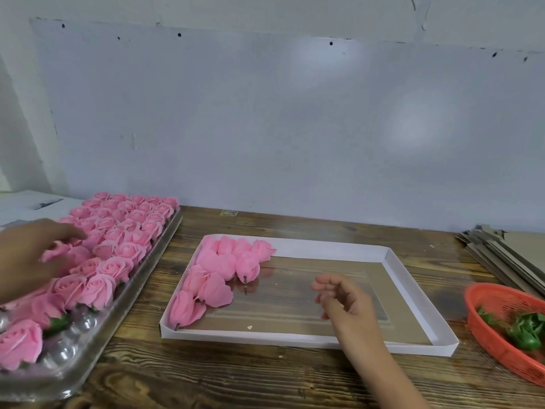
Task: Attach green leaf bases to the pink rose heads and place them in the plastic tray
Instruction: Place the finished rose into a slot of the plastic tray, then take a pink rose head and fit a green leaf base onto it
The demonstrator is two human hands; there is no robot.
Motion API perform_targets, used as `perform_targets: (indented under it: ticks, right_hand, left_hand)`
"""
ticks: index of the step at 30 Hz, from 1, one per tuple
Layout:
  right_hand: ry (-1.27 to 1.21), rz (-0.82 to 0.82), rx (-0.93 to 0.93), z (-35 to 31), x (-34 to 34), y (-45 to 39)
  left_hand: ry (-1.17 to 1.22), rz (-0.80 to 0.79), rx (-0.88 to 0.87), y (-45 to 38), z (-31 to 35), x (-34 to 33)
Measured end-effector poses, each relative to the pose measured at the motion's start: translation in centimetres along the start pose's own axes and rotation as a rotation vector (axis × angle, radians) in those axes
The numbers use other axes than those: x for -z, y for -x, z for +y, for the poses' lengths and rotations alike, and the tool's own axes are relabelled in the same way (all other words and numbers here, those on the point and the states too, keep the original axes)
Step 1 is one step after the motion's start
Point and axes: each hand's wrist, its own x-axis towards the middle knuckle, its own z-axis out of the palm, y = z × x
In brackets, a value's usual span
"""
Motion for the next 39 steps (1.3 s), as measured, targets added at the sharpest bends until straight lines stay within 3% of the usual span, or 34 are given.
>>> perform_targets:
  ticks: [3, 5, 7, 10, 13, 17, 22, 28, 33, 39]
  right_hand:
    - [0.036, 0.0, 0.004, 0.0, -0.1, 0.0]
    - [0.053, 0.001, 0.009, 0.0, -0.1, 0.0]
    - [0.079, -0.007, 0.007, 0.1, -0.1, 0.1]
    - [0.155, -0.028, 0.023, 0.3, -0.2, 0.1]
    - [0.352, -0.09, 0.01, 0.4, -0.8, -0.2]
    - [0.519, -0.236, -0.192, -0.3, -2.9, -2.6]
    - [0.393, -0.25, -0.224, -1.7, -8.7, -6.8]
    - [0.307, -0.192, -0.392, -1.0, -14.0, -7.9]
    - [0.395, -0.215, -0.229, -0.5, -13.9, -8.3]
    - [0.07, -0.148, -0.451, -0.8, -9.7, -7.7]
  left_hand:
    - [0.004, -0.138, -0.251, 3.9, 5.3, -1.7]
    - [0.03, -0.399, -0.329, 6.4, 8.2, -4.6]
    - [0.047, -0.532, -0.395, 8.2, 9.4, -8.4]
    - [0.017, -0.5, -0.476, 9.6, 11.1, -11.6]
    - [-0.016, -0.335, -0.63, 9.8, 11.9, -12.3]
    - [-0.034, -0.251, -0.655, 9.9, 11.6, -13.1]
    - [-0.044, -0.194, -0.66, 9.9, 11.1, -13.6]
    - [-0.018, -0.184, -0.68, 9.9, 10.9, -13.8]
    - [-0.012, -0.191, -0.683, 9.8, 10.6, -14.1]
    - [0.064, -0.212, -0.672, 10.1, 10.3, -13.8]
